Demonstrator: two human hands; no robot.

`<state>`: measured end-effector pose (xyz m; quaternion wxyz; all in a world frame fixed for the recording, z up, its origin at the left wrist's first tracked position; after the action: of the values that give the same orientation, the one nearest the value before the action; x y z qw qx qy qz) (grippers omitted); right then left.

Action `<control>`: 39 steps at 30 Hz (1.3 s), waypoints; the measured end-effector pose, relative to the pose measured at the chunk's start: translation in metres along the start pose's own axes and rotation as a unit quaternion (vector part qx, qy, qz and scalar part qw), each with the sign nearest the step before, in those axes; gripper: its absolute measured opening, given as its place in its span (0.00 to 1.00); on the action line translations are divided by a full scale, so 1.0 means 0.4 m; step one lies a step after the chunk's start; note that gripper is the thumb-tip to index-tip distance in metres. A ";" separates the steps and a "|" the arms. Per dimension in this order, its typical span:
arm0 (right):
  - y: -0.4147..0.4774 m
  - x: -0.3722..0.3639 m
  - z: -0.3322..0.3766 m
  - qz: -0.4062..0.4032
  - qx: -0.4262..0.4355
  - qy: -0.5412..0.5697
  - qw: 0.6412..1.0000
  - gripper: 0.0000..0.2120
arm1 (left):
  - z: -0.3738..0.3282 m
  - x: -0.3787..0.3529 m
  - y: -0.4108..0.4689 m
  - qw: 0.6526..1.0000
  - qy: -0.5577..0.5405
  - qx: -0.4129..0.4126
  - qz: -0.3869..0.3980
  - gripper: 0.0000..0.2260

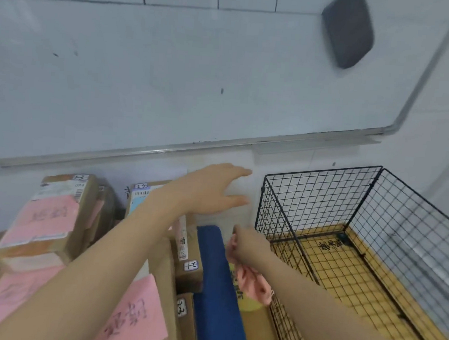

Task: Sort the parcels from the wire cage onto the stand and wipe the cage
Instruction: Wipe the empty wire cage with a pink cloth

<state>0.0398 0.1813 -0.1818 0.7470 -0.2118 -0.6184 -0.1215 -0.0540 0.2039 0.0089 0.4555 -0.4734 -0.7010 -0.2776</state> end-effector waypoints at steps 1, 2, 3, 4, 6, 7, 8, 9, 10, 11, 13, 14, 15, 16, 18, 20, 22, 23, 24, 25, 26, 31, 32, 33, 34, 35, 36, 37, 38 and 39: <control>-0.012 0.048 0.012 -0.020 0.016 0.001 1.000 0.12 | -0.006 0.016 -0.008 1.000 0.009 0.002 -0.018 0.31; -0.026 0.101 0.025 -0.041 0.037 0.003 0.999 0.12 | -0.012 0.030 -0.014 0.999 0.024 0.004 -0.032 0.32; -0.042 0.147 0.033 -0.057 0.053 0.010 0.997 0.12 | -0.018 0.041 -0.020 0.998 0.041 0.005 -0.039 0.33; -0.057 0.191 0.037 -0.070 0.065 0.017 0.995 0.13 | -0.025 0.050 -0.024 0.998 0.052 0.004 -0.044 0.33; -0.086 0.265 0.039 -0.079 0.080 0.021 0.994 0.17 | -0.041 0.064 -0.033 0.997 0.056 0.004 -0.051 0.34; -0.102 0.299 0.039 -0.082 0.085 0.022 0.993 0.18 | -0.050 0.070 -0.037 0.997 0.056 0.003 -0.054 0.34; -0.118 0.329 0.036 -0.092 0.087 0.029 0.992 0.18 | -0.058 0.075 -0.040 0.997 0.056 0.002 -0.057 0.34; -0.138 0.363 0.030 -0.107 0.085 0.043 0.990 0.16 | -0.069 0.078 -0.044 0.997 0.054 0.000 -0.060 0.34; -0.161 0.397 0.022 -0.124 0.081 0.066 0.987 0.14 | -0.077 0.078 -0.045 0.997 0.051 -0.004 -0.059 0.34; -0.185 0.429 0.011 -0.138 0.075 0.096 0.983 0.14 | -0.090 0.076 -0.048 0.997 0.046 -0.008 -0.055 0.34; -0.234 0.486 -0.017 -0.161 0.069 0.164 0.971 0.19 | -0.120 0.070 -0.053 0.998 0.033 -0.020 -0.047 0.35; -0.257 0.511 -0.033 -0.177 0.069 0.186 0.964 0.21 | -0.137 0.066 -0.054 0.998 0.024 -0.029 -0.047 0.34; -0.278 0.534 -0.055 -0.196 0.067 0.198 0.958 0.21 | -0.156 0.062 -0.057 0.998 0.018 -0.038 -0.054 0.34; -0.298 0.553 -0.080 -0.214 0.060 0.207 0.953 0.21 | -0.174 0.057 -0.058 0.997 0.015 -0.048 -0.064 0.33; -0.338 0.584 -0.136 -0.242 0.041 0.217 0.945 0.21 | -0.210 0.039 -0.062 0.995 0.019 -0.060 -0.076 0.33; -0.382 0.612 -0.193 -0.265 0.035 0.213 0.940 0.23 | -0.239 0.011 -0.065 0.996 0.023 -0.049 -0.073 0.33; -0.423 0.624 -0.260 -0.271 0.031 0.192 0.943 0.23 | -0.276 -0.018 -0.069 0.996 0.020 -0.031 -0.079 0.34; -0.440 0.624 -0.299 -0.269 0.030 0.183 0.945 0.23 | -0.297 -0.033 -0.071 0.996 0.017 -0.025 -0.086 0.34; -0.454 0.619 -0.340 -0.265 0.031 0.179 0.947 0.23 | -0.318 -0.054 -0.073 0.996 0.014 -0.014 -0.090 0.34; -0.468 0.611 -0.380 -0.260 0.035 0.175 0.949 0.23 | -0.338 -0.080 -0.076 0.996 0.009 -0.001 -0.090 0.34; -0.481 0.601 -0.416 -0.254 0.044 0.166 0.952 0.23 | -0.355 -0.110 -0.078 0.996 0.005 0.016 -0.090 0.34; -0.539 0.555 -0.556 -0.214 0.125 0.134 0.960 0.21 | -0.432 -0.264 -0.104 0.984 -0.037 0.131 -0.115 0.34; -0.553 0.550 -0.576 -0.211 0.138 0.123 0.960 0.21 | -0.446 -0.287 -0.116 0.979 -0.041 0.156 -0.121 0.35; -0.566 0.544 -0.596 -0.208 0.148 0.114 0.960 0.21 | -0.458 -0.309 -0.131 0.974 -0.044 0.182 -0.124 0.36; -0.576 0.540 -0.611 -0.204 0.159 0.110 0.960 0.21 | -0.464 -0.327 -0.149 0.969 -0.051 0.205 -0.132 0.37; -0.587 0.541 -0.621 -0.200 0.171 0.108 0.959 0.21 | -0.468 -0.342 -0.169 0.962 -0.060 0.226 -0.142 0.38; -0.597 0.542 -0.629 -0.198 0.181 0.109 0.957 0.20 | -0.470 -0.357 -0.191 0.955 -0.070 0.244 -0.150 0.39; -0.608 0.547 -0.634 -0.201 0.189 0.111 0.955 0.20 | -0.470 -0.372 -0.211 0.950 -0.077 0.261 -0.155 0.40; -0.616 0.552 -0.636 -0.204 0.197 0.117 0.952 0.20 | -0.469 -0.386 -0.230 0.945 -0.083 0.275 -0.157 0.42; -0.625 0.554 -0.636 -0.207 0.205 0.126 0.948 0.19 | -0.471 -0.402 -0.245 0.941 -0.088 0.288 -0.154 0.43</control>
<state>0.1967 -0.1397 0.0389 0.8047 0.0951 -0.5608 -0.1699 -0.0512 -0.0557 -0.0508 0.4605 -0.2308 -0.8527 -0.0876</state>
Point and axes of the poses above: each hand's wrist, its own y-axis towards the middle knuckle, its own x-axis out of the back of the hand, z = x × y, the point moved 7 cm from there along y, towards the middle knuckle, and after that the axes turned 9 degrees about -y, right-handed, at the moved point
